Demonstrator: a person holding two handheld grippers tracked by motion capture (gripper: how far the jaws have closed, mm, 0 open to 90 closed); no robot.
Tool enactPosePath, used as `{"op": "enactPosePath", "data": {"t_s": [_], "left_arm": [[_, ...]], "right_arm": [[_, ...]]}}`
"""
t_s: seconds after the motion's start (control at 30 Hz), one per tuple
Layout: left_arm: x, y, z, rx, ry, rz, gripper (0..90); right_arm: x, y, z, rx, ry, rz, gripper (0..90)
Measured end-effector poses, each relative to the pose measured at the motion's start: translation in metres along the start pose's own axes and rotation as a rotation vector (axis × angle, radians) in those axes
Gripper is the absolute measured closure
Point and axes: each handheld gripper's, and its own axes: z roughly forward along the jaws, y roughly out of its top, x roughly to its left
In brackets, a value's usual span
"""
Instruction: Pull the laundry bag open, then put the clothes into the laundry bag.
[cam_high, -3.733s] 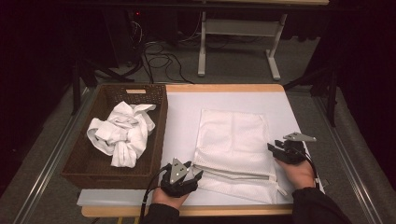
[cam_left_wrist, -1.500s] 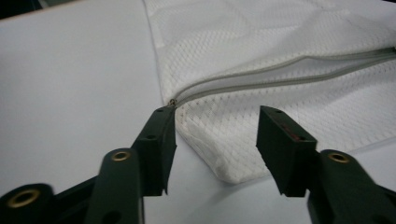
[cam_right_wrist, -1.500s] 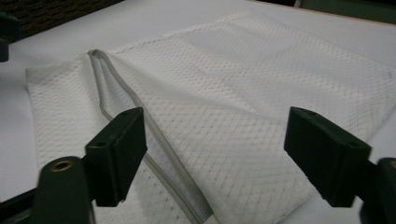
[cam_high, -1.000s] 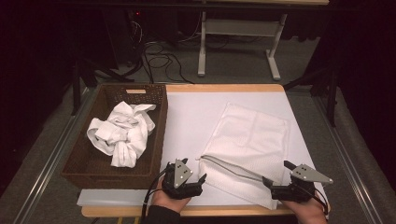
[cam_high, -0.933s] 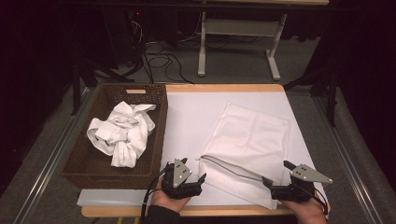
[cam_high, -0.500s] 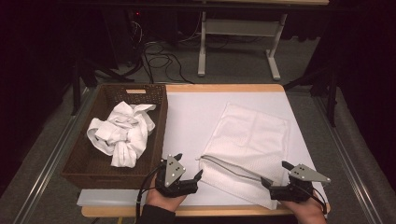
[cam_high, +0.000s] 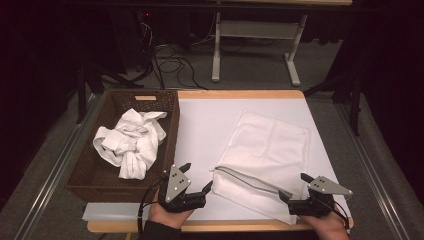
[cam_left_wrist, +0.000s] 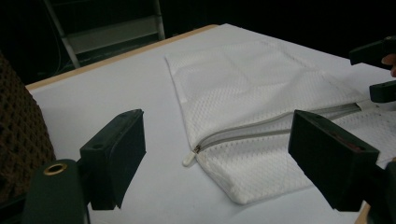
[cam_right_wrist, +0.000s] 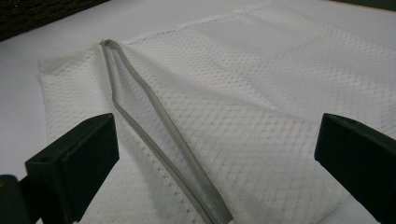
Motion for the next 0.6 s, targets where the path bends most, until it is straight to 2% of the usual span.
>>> {"op": "enactPosePath", "data": {"t_s": [0.23,0.4,0.6], "left_arm": [[0.017,0.004,-0.016,-0.030,0.030,-0.033,17.8],[0.039,0.002,-0.031,-0.046,0.070,-0.068,17.0],[0.070,-0.006,-0.050,-0.060,0.142,-0.118,17.0]], "right_arm": [[-0.001,0.000,0.000,-0.004,0.002,-0.010,0.2],[0.000,0.000,0.001,-0.003,0.001,-0.016,0.2],[-0.001,-0.001,0.001,-0.001,0.004,-0.015,0.2]]}}
